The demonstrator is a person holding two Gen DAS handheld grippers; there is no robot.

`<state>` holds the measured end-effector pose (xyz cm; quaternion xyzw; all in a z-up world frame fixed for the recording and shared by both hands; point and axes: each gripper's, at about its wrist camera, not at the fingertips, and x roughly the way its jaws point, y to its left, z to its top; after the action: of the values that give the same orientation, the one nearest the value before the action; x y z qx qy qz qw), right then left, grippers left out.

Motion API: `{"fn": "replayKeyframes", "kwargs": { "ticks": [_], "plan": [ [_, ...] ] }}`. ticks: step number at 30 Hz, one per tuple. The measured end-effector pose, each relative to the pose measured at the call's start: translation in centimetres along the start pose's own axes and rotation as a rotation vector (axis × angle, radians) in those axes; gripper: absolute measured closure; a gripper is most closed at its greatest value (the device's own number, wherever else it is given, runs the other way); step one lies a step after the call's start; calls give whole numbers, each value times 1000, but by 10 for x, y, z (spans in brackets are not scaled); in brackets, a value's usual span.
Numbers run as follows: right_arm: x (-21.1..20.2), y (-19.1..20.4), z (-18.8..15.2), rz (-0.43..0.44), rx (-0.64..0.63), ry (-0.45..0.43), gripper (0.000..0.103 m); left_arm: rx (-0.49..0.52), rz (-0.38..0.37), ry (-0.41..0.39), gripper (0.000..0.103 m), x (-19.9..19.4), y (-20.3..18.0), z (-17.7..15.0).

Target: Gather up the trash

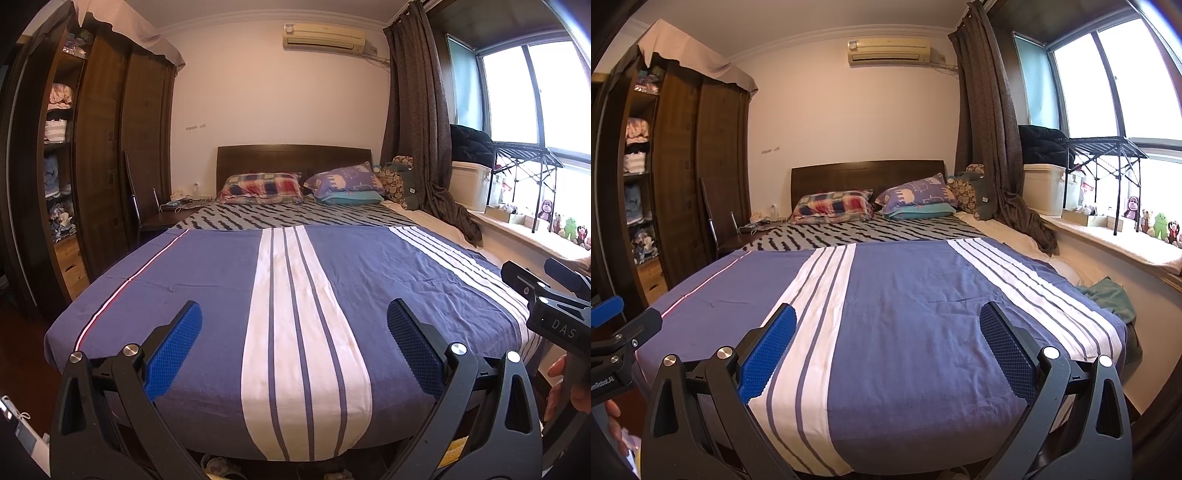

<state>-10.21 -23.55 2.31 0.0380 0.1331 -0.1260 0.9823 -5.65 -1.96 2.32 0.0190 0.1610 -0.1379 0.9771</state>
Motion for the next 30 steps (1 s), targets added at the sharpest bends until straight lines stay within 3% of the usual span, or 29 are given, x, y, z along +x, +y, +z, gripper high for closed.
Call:
{"fn": "replayKeyframes", "kwargs": {
  "ticks": [30],
  "plan": [
    [-3, -2, -3, -12, 11, -1, 3, 0, -1, 3, 8, 0, 0, 1]
  ]
}}
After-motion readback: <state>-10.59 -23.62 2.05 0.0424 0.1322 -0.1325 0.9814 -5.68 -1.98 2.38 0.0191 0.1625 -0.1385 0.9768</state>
